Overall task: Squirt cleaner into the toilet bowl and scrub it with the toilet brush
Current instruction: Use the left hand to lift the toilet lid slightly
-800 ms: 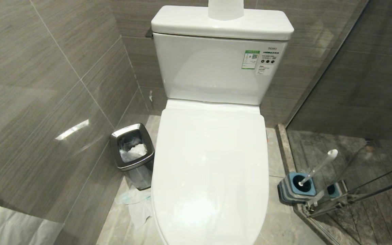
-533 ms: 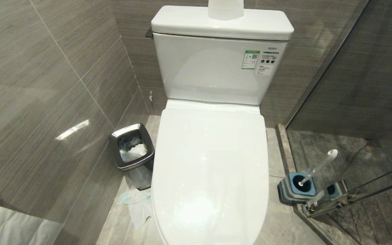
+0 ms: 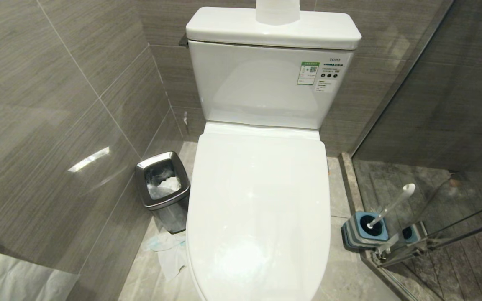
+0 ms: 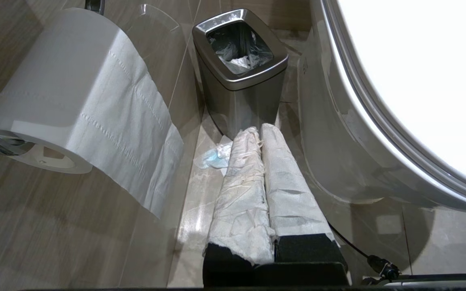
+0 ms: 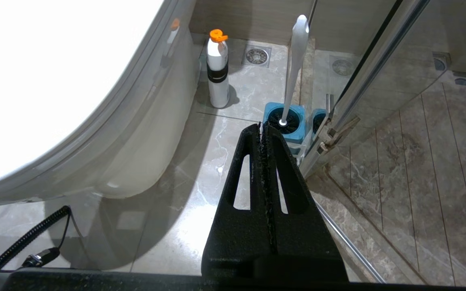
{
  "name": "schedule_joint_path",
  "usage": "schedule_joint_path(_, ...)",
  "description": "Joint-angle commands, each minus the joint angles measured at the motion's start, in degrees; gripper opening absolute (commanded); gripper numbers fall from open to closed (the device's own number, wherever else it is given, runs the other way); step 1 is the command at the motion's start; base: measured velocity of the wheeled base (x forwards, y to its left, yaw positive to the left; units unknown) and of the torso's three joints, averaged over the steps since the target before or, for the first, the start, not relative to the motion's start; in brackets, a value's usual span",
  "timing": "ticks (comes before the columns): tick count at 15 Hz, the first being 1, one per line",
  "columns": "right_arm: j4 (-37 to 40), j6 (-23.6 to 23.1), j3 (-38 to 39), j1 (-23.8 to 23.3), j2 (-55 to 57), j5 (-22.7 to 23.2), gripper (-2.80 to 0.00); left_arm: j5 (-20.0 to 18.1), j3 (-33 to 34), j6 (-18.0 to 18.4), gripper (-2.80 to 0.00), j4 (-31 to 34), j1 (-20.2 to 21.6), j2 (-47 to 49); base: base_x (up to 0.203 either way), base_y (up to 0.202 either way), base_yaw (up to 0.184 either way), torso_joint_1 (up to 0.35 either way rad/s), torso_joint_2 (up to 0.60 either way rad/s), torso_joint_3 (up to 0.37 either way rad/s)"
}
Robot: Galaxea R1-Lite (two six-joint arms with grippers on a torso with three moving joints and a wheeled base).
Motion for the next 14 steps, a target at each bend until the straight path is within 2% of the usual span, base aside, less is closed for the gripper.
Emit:
schedule_joint_path(1, 0.02, 0.02, 0.09, 0.02, 0.02, -0.01, -2.8, -0.02, 0.01, -0.02, -2.8, 0.02, -0.02, -0.01, 0.0, 0.0, 0.0, 0.0, 0.0, 0.0)
schedule_joint_path(14, 0.02, 0.02, 0.09, 0.02, 0.02, -0.01, -2.8, -0.02, 0.06, -0.02, -2.8, 0.02, -0.02, -0.01, 0.0, 0.0, 0.0, 0.0, 0.0, 0.0)
